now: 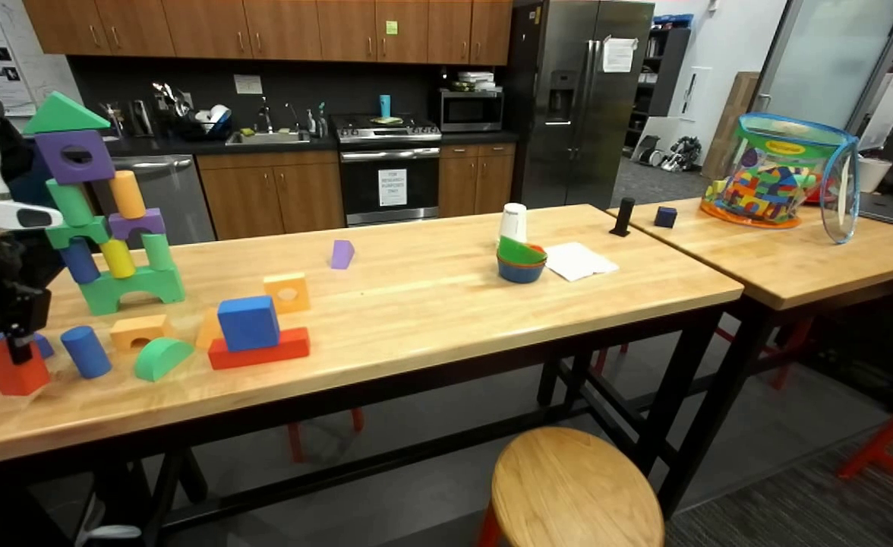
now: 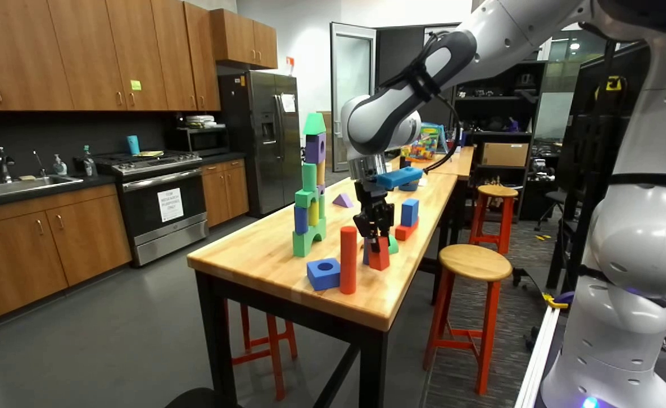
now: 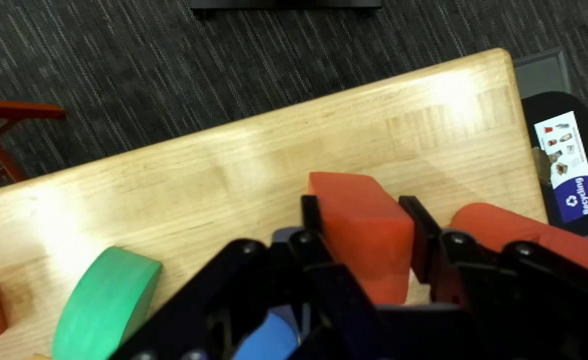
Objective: Take the orange block off of the stack and put it down to the left
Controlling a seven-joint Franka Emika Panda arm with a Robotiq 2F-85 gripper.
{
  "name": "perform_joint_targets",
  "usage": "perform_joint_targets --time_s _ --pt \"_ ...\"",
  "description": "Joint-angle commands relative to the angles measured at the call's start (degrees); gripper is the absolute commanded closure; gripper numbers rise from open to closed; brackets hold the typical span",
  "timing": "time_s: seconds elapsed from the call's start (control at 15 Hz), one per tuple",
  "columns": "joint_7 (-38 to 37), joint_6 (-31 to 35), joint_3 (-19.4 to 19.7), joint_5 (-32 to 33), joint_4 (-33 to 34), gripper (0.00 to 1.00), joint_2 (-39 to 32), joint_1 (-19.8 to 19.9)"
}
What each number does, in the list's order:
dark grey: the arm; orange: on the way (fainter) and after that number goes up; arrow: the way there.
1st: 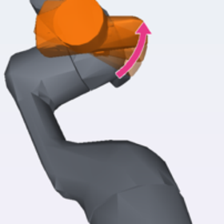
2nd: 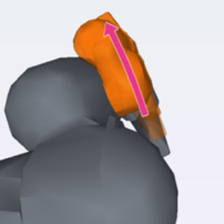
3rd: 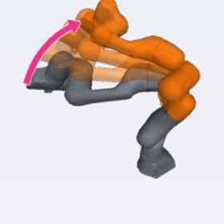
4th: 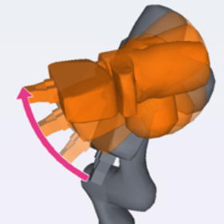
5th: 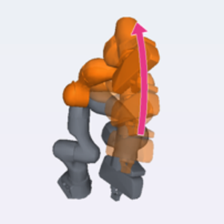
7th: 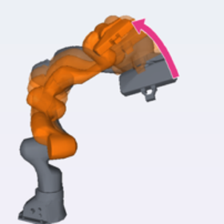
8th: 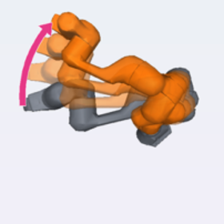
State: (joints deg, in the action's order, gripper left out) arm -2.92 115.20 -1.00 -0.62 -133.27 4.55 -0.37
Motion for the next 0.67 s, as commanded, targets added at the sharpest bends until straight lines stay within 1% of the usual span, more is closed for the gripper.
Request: perform_joint_targets --time_s 0.0,0.13,0.2,0.33,0.4,0.6 --pt "0.1 1.3 0.2 -0.5 -0.5 0.29 -0.7 -0.1" --pt "0.0 0.5 0.1 0.0 -0.2 0.16 -0.8 -0.1" --pt "0.0 0.5 0.1 0.0 -0.2 0.34 -0.9 -0.1" --pt "0.0 0.5 0.1 0.0 -0.2 0.21 -1.1 -0.1" --pt "0.0 0.5 0.1 0.0 -0.2 0.16 -1.1 -0.1" --pt "0.0 0.5 0.1 0.0 -0.2 0.16 -1.1 -0.1"
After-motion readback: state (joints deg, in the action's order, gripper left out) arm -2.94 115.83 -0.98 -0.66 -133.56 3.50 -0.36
